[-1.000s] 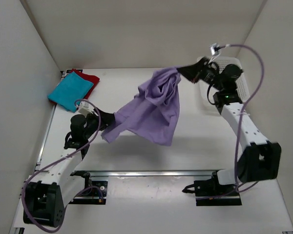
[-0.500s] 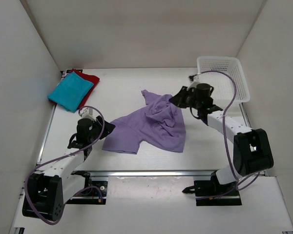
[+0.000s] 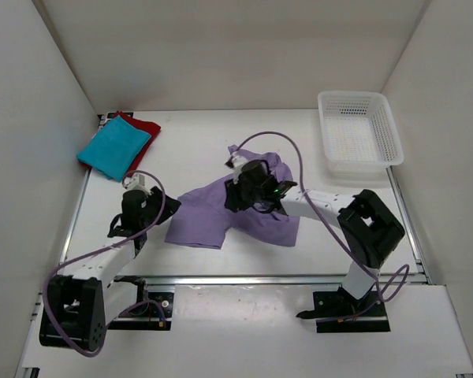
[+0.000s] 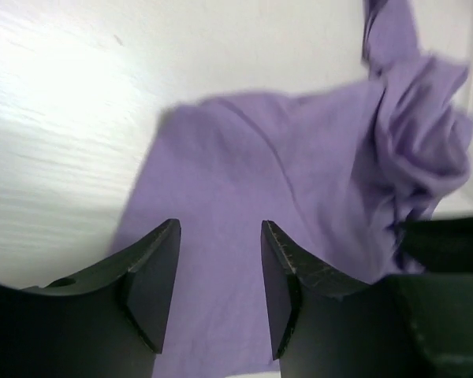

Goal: Fold and stack the t-shirts
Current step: Move the tshirt to the center of the board, then flatten out the tshirt

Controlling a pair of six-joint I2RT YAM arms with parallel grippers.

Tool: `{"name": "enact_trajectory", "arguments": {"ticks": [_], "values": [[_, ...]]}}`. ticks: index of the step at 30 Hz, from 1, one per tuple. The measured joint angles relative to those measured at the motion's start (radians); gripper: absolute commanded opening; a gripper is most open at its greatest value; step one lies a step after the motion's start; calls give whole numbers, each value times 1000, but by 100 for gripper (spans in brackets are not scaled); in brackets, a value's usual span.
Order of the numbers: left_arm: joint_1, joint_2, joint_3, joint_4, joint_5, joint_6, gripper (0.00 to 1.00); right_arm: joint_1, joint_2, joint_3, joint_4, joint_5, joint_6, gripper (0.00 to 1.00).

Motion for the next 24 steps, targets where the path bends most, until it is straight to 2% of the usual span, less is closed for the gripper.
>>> {"name": "enact_trajectory", "arguments": {"ticks": [3, 7, 11, 16, 24], "values": [[77, -51, 40, -48, 37, -16, 58, 123, 35, 46, 18, -7, -19, 42], [163, -79, 199, -73, 149, -61, 58, 254, 134, 135, 35, -25, -57, 56], [209, -117, 370, -80, 217, -85, 59, 322, 267, 258, 37, -28, -98, 61], [231, -186, 466, -100, 252, -80, 59, 352, 402, 370, 26, -4, -130, 67], [272, -156, 557, -183, 261, -58, 59, 396, 465, 457, 3, 115, -187, 64]]}}
